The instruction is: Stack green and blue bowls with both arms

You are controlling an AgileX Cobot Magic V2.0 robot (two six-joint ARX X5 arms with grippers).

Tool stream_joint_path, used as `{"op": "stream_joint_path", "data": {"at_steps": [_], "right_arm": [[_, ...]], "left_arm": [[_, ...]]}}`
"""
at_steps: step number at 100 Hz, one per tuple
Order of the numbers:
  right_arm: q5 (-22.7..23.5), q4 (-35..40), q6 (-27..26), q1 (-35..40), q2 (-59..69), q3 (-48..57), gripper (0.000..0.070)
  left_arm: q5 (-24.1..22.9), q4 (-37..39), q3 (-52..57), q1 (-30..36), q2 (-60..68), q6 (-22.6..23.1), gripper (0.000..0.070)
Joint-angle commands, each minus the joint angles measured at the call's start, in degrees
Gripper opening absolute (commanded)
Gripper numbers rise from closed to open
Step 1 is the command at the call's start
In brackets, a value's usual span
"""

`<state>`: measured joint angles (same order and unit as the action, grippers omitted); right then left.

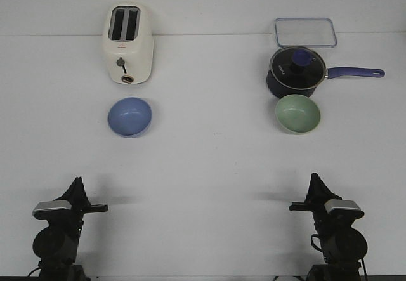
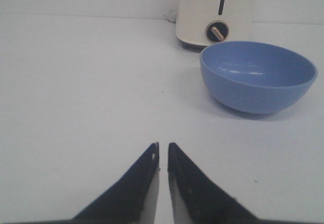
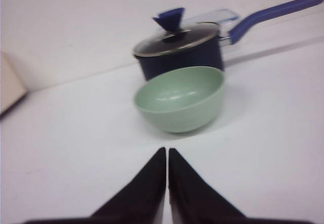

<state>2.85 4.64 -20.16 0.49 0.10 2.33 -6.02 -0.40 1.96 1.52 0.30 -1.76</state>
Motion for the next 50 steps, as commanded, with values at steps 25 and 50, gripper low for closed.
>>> {"op": "stream_joint_path", "data": {"at_steps": [25, 50], "right_arm": [[-6.5, 14.0, 2.1, 0.0, 20.5, 28.6, 0.0169], [-9.7, 17.5, 7.8, -0.6, 50.3, 46.8, 0.0399]], "left_arm": [[0.1, 0.7, -1.1, 0.0, -0.1, 0.7, 0.0013], [0.1, 0.7, -1.1, 0.0, -0.1, 0.7, 0.0013]]}}
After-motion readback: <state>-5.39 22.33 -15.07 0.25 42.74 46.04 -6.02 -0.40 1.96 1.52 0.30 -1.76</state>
